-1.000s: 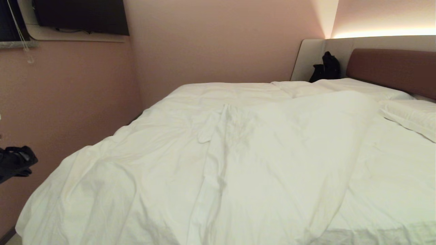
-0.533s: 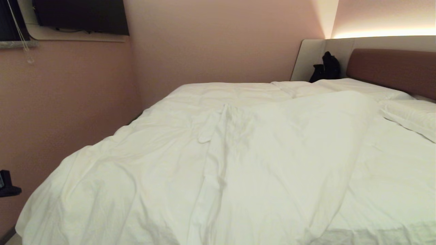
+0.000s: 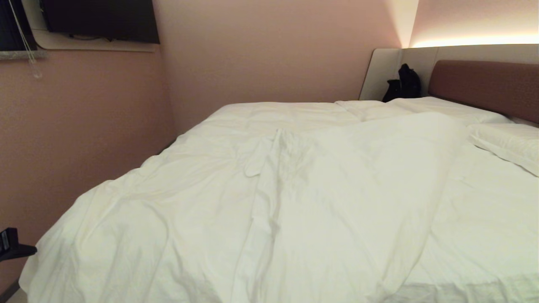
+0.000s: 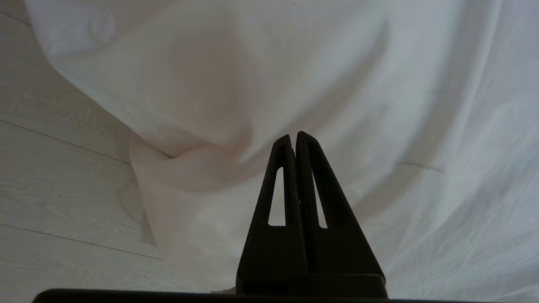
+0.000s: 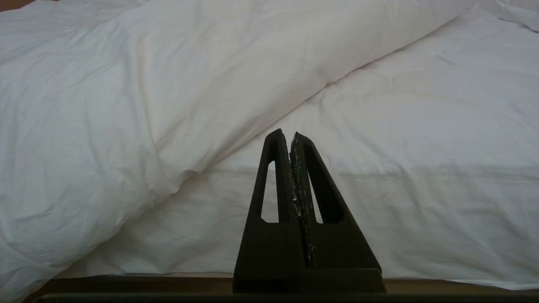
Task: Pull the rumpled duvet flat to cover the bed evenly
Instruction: Flatten the corners of the folded blanket
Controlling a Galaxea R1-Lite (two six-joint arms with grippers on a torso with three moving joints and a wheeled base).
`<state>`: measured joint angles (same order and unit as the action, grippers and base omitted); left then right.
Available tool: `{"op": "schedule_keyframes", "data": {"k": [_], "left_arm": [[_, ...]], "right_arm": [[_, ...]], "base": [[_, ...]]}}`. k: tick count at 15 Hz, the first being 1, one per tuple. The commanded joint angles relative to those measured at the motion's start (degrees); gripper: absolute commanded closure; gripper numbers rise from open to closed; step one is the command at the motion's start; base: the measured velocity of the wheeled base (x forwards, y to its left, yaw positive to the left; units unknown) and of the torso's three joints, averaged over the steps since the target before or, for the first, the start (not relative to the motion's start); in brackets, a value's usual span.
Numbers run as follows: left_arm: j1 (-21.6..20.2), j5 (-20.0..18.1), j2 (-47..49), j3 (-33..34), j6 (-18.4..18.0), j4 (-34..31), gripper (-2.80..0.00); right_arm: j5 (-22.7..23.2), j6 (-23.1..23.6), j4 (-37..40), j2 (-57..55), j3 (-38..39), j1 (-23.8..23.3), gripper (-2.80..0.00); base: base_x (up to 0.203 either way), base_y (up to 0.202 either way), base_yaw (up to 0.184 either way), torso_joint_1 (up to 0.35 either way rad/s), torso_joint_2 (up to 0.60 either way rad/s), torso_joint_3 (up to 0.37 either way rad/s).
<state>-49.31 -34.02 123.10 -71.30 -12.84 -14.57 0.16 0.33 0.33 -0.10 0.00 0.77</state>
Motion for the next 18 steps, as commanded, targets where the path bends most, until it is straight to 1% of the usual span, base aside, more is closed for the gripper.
{"op": "schedule_keyframes", "data": {"k": [1, 2, 3, 5, 6, 10, 12, 16, 18], "left_arm": [[-0.1, -0.2, 0.6, -0.3, -0.1, 0.0, 0.0], [-0.1, -0.3, 0.7, -0.3, -0.5, 0.1, -2.8], [0.0, -1.0, 0.9, 0.1, -1.7, 0.4, -2.8], [0.0, -3.6, 1.2, 1.2, -5.2, 0.4, -2.8], [0.0, -4.3, 1.5, 1.9, -6.9, 0.5, -2.8], [0.4, -5.8, 2.9, 1.3, -7.3, 0.4, -2.8], [0.4, -7.5, 3.2, 1.3, -7.1, 0.3, -2.8], [1.7, -7.9, 4.4, 1.1, -7.5, 0.5, -2.8], [2.8, -7.6, 5.9, -0.2, -7.1, 0.6, -2.8]], "right_arm": [[0.0, 0.0, 0.0, 0.0, 0.0, 0.0, 0.0], [0.0, 0.0, 0.0, 0.0, 0.0, 0.0, 0.0], [0.0, 0.0, 0.0, 0.0, 0.0, 0.0, 0.0], [0.0, 0.0, 0.0, 0.0, 0.0, 0.0, 0.0], [0.0, 0.0, 0.0, 0.0, 0.0, 0.0, 0.0], [0.0, 0.0, 0.0, 0.0, 0.0, 0.0, 0.0], [0.0, 0.0, 0.0, 0.0, 0.0, 0.0, 0.0], [0.0, 0.0, 0.0, 0.0, 0.0, 0.0, 0.0], [0.0, 0.0, 0.0, 0.0, 0.0, 0.0, 0.0]], "base": [[0.0, 0.0, 0.0, 0.0, 0.0, 0.0], [0.0, 0.0, 0.0, 0.0, 0.0, 0.0], [0.0, 0.0, 0.0, 0.0, 0.0, 0.0], [0.0, 0.0, 0.0, 0.0, 0.0, 0.0], [0.0, 0.0, 0.0, 0.0, 0.0, 0.0], [0.0, 0.0, 0.0, 0.0, 0.0, 0.0], [0.0, 0.0, 0.0, 0.0, 0.0, 0.0], [0.0, 0.0, 0.0, 0.0, 0.0, 0.0], [0.0, 0.0, 0.0, 0.0, 0.0, 0.0]]}}
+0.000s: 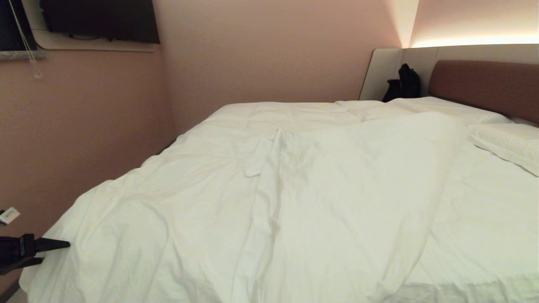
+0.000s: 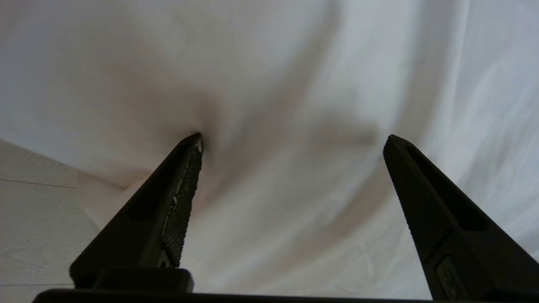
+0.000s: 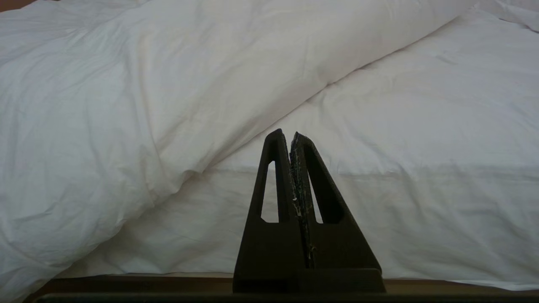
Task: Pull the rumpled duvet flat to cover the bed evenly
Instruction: Flatten the corners of the folded blanket
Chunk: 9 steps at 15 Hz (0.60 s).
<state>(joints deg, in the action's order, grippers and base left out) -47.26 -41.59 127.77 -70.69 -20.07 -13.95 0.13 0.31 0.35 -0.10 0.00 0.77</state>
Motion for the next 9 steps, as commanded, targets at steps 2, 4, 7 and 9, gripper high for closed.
{"op": "schedule_keyframes", "data": {"k": [2, 4, 7, 9], "left_arm": [[1.2, 0.2, 1.7, -1.2, 0.2, -0.1, -2.8], [2.4, 0.6, 2.6, -1.6, 0.4, 0.0, -2.8], [3.3, 1.6, 4.2, -2.8, 0.4, 0.1, -2.8], [3.6, 2.2, 4.9, -3.5, 0.3, 0.1, -2.8]], "right_arm": [[0.0, 0.0, 0.0, 0.0, 0.0, 0.0, 0.0], [0.0, 0.0, 0.0, 0.0, 0.0, 0.0, 0.0], [0.0, 0.0, 0.0, 0.0, 0.0, 0.0, 0.0], [0.0, 0.0, 0.0, 0.0, 0.0, 0.0, 0.0]], "base": [[0.0, 0.0, 0.0, 0.0, 0.0, 0.0], [0.0, 0.0, 0.0, 0.0, 0.0, 0.0], [0.0, 0.0, 0.0, 0.0, 0.0, 0.0], [0.0, 0.0, 0.0, 0.0, 0.0, 0.0]]}}
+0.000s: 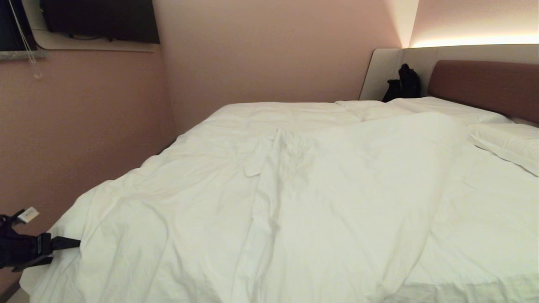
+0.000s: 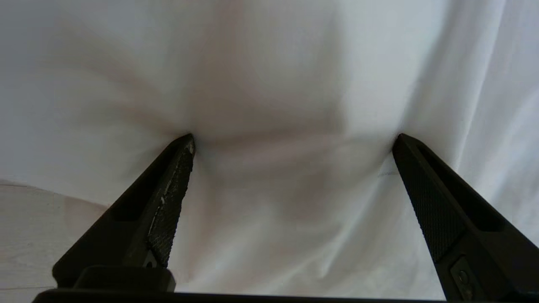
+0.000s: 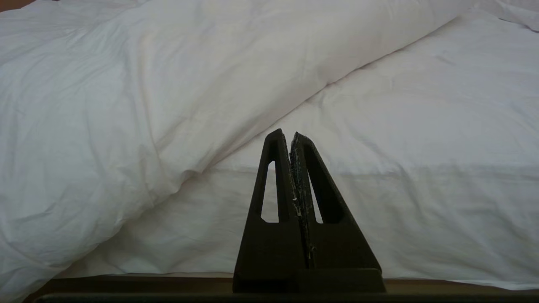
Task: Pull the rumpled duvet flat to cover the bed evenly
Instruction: Flatten the corners of the folded blanket
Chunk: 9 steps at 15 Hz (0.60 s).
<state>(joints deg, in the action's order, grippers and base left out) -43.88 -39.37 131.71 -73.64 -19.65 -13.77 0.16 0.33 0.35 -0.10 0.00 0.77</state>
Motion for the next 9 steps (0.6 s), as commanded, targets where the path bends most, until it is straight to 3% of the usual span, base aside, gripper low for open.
{"op": "schedule_keyframes", "data": {"k": [1, 9], "left_arm": [[0.3, 0.5, 1.5, -1.0, -0.3, -0.1, -2.8], [1.1, 2.0, 2.7, -1.9, -0.8, 0.0, -2.8]], "right_arm": [[0.0, 0.0, 0.0, 0.0, 0.0, 0.0, 0.0], [0.0, 0.0, 0.0, 0.0, 0.0, 0.0, 0.0]], "base": [[0.0, 0.0, 0.0, 0.0, 0.0, 0.0], [0.0, 0.0, 0.0, 0.0, 0.0, 0.0]]}}
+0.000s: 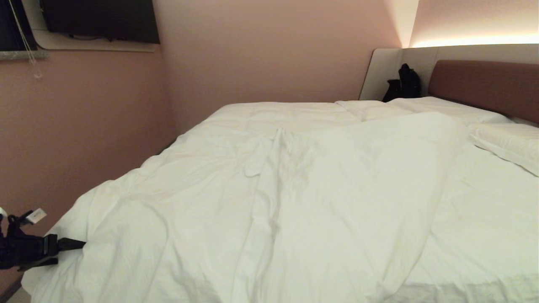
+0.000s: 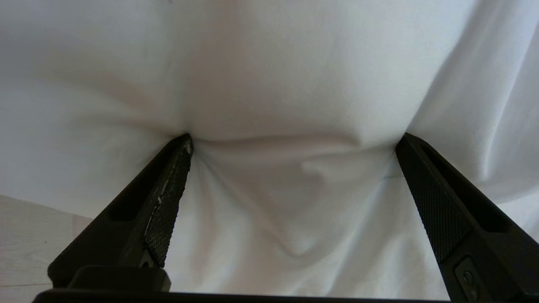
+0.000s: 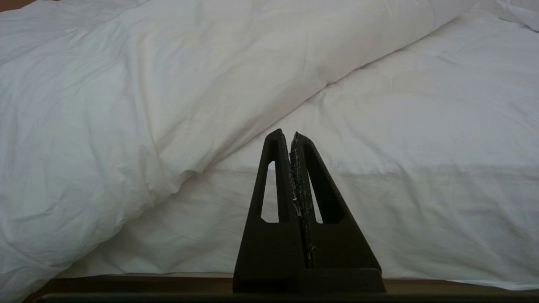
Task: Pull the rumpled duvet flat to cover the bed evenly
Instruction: Flatten the corners of the folded blanket
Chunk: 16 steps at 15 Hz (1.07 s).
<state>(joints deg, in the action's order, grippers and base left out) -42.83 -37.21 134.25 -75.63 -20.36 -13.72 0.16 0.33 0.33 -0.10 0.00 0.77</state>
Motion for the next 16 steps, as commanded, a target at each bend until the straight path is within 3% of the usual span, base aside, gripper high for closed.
{"op": "schedule_keyframes", "data": {"k": [1, 2, 16], "left_arm": [[0.0, -0.1, 0.1, 0.1, -0.1, -0.1, -2.8], [0.0, -0.1, 0.0, 0.3, -0.1, -0.1, 0.0], [-0.2, -0.1, -1.2, 1.0, -2.0, -0.6, 0.0]], "right_arm": [[0.0, 0.0, 0.0, 0.0, 0.0, 0.0, 0.0], [0.0, 0.0, 0.0, 0.0, 0.0, 0.0, 0.0], [0.0, 0.0, 0.0, 0.0, 0.0, 0.0, 0.0]], "base": [[0.0, 0.0, 0.0, 0.0, 0.0, 0.0], [0.0, 0.0, 0.0, 0.0, 0.0, 0.0], [0.0, 0.0, 0.0, 0.0, 0.0, 0.0]]}}
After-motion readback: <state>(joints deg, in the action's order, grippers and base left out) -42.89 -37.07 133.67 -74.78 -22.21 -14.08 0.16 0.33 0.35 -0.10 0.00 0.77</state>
